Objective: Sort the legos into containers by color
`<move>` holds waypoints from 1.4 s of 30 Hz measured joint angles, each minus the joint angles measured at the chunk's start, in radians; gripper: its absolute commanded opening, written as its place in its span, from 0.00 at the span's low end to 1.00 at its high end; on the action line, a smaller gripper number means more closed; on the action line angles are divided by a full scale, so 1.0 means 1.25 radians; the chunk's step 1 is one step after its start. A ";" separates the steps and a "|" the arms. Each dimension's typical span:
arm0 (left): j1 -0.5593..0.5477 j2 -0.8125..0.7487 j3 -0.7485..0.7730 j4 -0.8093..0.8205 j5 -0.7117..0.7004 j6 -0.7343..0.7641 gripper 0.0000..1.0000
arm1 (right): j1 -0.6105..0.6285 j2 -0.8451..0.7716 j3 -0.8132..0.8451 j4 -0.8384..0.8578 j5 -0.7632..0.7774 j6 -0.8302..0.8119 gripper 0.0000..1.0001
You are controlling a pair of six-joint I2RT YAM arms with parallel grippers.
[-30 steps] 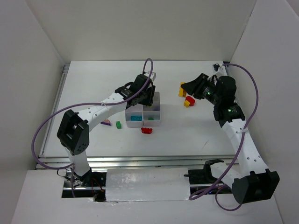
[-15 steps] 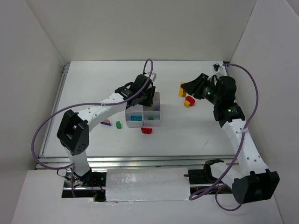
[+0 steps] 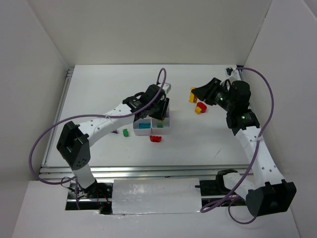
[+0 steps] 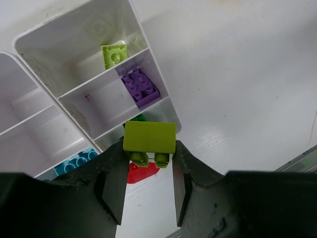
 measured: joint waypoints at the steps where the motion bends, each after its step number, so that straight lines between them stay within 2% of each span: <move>1: 0.000 0.000 0.000 -0.003 0.000 0.000 0.00 | 0.000 0.000 0.000 0.000 -0.001 0.000 0.00; 20: 0.003 0.000 0.004 -0.063 0.010 0.000 0.00 | 0.000 0.045 0.009 0.002 -0.001 -0.001 0.00; 42: 0.003 0.032 0.081 -0.127 -0.010 0.002 0.00 | 0.000 0.066 0.041 -0.009 -0.001 -0.005 0.00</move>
